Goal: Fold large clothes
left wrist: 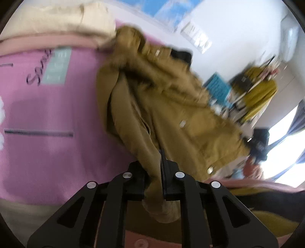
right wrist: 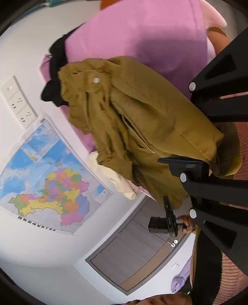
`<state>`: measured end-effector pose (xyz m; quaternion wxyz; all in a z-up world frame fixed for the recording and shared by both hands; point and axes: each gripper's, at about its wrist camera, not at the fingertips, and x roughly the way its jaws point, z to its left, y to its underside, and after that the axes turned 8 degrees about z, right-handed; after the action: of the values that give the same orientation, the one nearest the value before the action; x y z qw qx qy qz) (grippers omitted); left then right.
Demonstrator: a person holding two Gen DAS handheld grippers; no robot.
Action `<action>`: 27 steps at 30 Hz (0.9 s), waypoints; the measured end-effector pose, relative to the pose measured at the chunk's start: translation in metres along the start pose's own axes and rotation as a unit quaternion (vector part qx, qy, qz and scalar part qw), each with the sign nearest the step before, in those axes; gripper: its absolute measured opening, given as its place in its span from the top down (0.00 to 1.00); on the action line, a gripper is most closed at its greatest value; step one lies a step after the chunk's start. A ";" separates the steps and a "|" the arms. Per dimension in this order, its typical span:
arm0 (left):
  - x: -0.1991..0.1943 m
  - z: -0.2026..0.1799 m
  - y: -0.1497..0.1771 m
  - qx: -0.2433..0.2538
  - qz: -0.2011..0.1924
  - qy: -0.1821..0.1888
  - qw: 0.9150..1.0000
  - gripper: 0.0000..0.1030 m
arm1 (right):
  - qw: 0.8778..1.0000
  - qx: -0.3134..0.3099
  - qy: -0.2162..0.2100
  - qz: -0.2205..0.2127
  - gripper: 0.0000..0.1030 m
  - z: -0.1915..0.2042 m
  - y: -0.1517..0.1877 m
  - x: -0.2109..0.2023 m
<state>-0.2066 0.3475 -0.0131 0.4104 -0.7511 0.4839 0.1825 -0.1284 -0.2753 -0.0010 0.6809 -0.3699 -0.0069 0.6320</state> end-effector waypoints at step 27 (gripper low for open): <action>-0.034 -0.019 -0.203 -0.022 -0.058 -0.016 0.998 0.88 | 0.996 0.047 -0.018 -0.075 0.86 -0.035 -0.189 0.027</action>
<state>-0.0467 0.3919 0.1103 0.4111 -0.7838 0.4287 0.1813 0.0558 -0.2559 0.0582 0.7431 -0.3245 -0.0168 0.5849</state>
